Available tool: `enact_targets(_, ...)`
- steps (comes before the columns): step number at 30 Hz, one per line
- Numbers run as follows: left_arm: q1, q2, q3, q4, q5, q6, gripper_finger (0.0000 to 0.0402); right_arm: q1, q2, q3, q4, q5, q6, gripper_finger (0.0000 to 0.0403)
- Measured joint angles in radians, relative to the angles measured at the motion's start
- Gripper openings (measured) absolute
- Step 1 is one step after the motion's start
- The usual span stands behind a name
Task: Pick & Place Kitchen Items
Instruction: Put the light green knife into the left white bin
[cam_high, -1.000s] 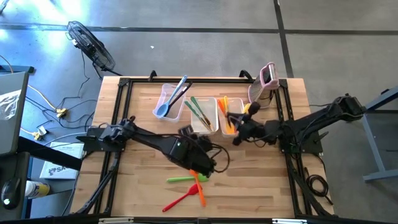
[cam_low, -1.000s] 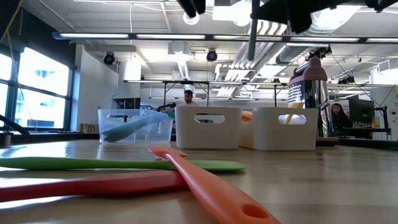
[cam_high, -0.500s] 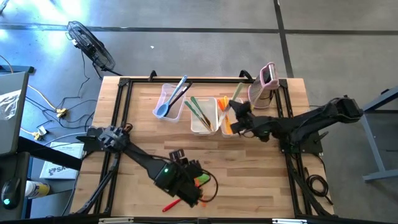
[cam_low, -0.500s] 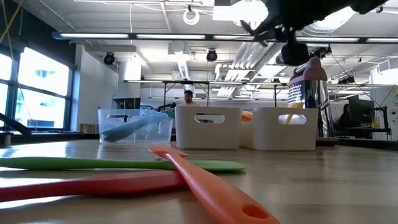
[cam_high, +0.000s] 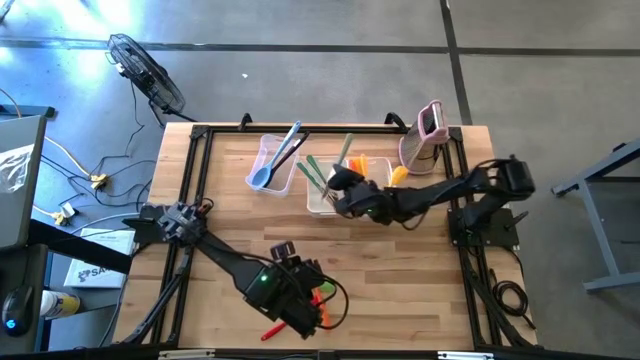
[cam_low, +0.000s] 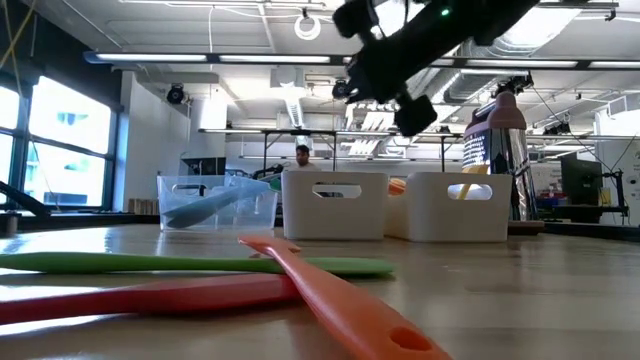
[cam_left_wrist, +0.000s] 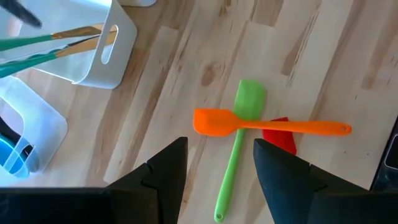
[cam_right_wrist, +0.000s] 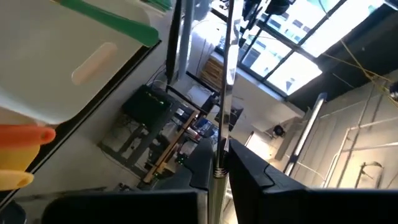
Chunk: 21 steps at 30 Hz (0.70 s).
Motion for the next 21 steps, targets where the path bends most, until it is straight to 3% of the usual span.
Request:
enact_targets(10,-0.043,0.01,0.001,0.003,-0.011,-0.012,0.0177,-0.046,0.143,0.098,-0.16,-0.009,-0.018,0.0019)
enact_targets(21,-0.054,0.022,0.0,-0.004,-0.048,-0.018,0.0177,-0.087,0.155,0.107,-0.298,-0.018,0.005,0.0019)
